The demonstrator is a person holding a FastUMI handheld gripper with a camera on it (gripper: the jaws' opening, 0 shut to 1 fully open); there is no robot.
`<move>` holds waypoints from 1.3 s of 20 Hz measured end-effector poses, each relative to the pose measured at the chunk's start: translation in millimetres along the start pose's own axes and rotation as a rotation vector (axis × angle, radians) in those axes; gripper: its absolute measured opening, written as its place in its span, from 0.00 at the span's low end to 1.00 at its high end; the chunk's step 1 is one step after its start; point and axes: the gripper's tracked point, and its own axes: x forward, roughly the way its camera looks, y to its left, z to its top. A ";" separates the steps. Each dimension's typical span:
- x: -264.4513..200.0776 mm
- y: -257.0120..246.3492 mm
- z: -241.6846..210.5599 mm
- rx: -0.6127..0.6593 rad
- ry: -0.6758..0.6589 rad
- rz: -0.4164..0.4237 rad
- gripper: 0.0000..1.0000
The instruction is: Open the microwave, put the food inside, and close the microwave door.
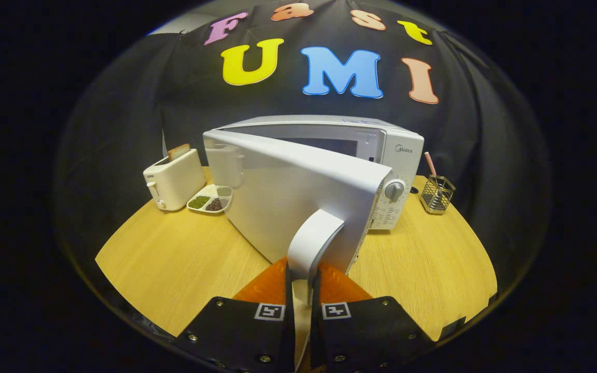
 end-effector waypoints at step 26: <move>-77.4 195.4 -51.0 -0.125 0.009 0.301 0.42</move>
